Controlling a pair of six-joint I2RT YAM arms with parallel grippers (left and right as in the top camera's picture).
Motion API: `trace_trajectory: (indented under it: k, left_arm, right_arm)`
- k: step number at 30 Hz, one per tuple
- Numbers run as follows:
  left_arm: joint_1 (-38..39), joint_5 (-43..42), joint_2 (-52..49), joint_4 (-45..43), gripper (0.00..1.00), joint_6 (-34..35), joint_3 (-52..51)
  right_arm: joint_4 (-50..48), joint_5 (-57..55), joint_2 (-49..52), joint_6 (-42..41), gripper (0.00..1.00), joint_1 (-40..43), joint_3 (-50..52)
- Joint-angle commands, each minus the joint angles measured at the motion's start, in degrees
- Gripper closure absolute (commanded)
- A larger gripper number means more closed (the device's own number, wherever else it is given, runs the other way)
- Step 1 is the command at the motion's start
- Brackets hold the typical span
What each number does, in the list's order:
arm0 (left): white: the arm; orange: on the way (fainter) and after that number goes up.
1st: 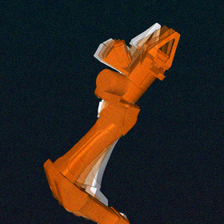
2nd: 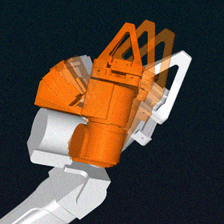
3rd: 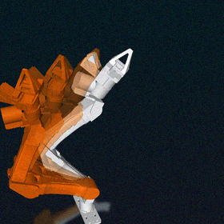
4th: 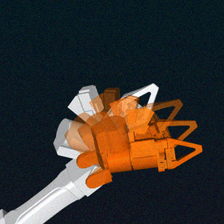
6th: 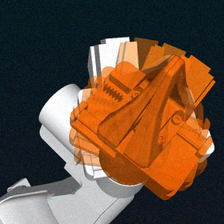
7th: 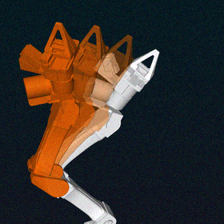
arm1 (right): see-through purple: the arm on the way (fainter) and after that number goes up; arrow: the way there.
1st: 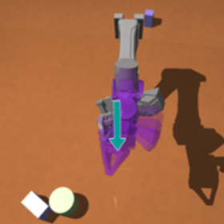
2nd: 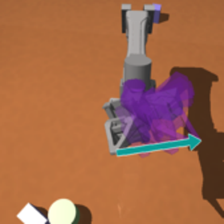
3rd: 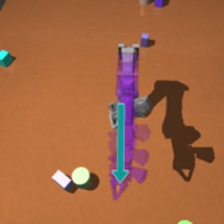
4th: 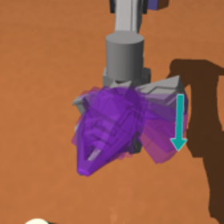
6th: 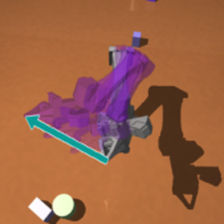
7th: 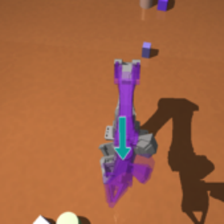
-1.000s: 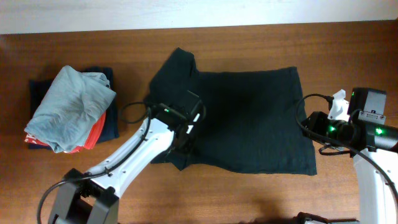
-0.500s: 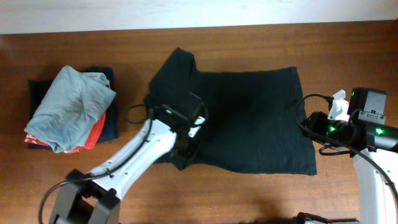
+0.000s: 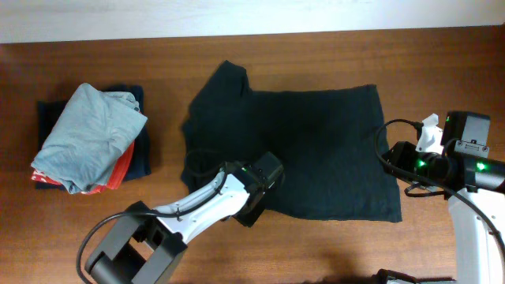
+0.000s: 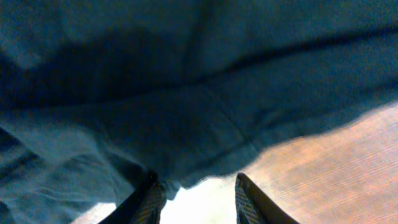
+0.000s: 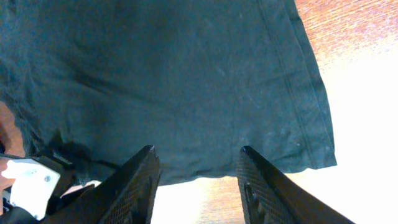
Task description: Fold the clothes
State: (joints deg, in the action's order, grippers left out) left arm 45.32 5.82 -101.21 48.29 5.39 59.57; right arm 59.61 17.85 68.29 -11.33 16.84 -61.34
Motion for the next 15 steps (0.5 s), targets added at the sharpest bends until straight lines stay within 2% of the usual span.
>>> trace_trajectory:
  k: [1,12,15]
  left_arm:
    - [0.15,3.69,-2.82,-1.05,0.6,0.61,-0.76]
    - [-0.11,5.99,-4.81,-2.73,0.63,1.03,-0.76]
    - [-0.11,5.99,-4.81,-2.69,0.78,1.2,-0.76]
  right_arm:
    - [-0.15,-0.5,-0.63,0.59,0.55,-0.33,-0.61]
    - [-0.24,-0.5,-0.66,0.59,0.55,-0.33,-0.61]
    - [-0.2,-0.5,-0.66,0.59,0.55,-0.33,-0.61]
